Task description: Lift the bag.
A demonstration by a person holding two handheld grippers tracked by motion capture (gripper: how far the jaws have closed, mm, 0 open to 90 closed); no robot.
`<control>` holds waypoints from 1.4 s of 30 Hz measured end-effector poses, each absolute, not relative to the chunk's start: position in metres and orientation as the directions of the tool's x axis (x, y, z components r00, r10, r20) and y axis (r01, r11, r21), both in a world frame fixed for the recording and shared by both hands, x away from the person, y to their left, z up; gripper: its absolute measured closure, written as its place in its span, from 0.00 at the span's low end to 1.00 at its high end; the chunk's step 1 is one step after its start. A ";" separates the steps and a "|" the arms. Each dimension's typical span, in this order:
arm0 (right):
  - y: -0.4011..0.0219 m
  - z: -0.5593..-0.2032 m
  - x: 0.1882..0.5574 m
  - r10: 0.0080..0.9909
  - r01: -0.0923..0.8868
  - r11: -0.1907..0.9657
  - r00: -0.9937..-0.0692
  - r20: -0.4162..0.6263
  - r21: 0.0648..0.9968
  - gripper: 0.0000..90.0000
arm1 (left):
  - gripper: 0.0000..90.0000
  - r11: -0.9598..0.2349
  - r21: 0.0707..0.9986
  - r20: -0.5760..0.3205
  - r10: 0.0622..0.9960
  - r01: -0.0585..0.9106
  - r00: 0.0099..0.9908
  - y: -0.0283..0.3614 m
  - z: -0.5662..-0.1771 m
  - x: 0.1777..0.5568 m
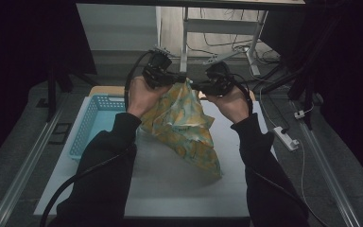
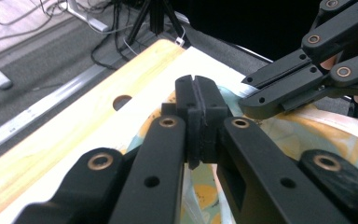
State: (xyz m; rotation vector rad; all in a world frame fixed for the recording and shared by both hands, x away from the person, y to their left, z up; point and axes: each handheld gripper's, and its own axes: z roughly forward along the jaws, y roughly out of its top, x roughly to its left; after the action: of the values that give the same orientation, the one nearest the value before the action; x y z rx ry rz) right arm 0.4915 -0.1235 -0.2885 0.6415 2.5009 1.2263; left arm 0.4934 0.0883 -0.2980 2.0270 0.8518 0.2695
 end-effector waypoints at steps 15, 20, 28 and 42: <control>-0.136 -0.305 0.490 0.524 0.295 0.493 -0.852 -0.008 0.819 0.66 | 0.60 -0.334 0.815 -0.178 0.632 0.473 0.754 0.101 -0.321 0.485; -0.144 -0.308 0.488 0.532 0.308 0.474 -0.847 0.010 0.825 0.57 | 0.41 -0.344 0.830 -0.153 0.615 0.439 0.773 0.109 -0.326 0.473; -0.152 -0.316 0.478 0.534 0.300 0.461 -0.845 0.008 0.835 0.43 | 0.26 -0.330 0.829 -0.184 0.602 0.452 0.777 0.128 -0.336 0.456; -0.166 -0.341 0.461 0.542 0.316 0.465 -0.841 0.016 0.827 0.18 | 0.03 -0.338 0.808 -0.198 0.615 0.483 0.763 0.159 -0.375 0.420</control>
State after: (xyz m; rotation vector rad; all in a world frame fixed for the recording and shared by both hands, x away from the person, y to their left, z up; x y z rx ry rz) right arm 0.4606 -0.1663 -0.3410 0.7373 2.4666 1.3140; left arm 0.4198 0.1594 -0.3752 2.0003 0.8267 0.1746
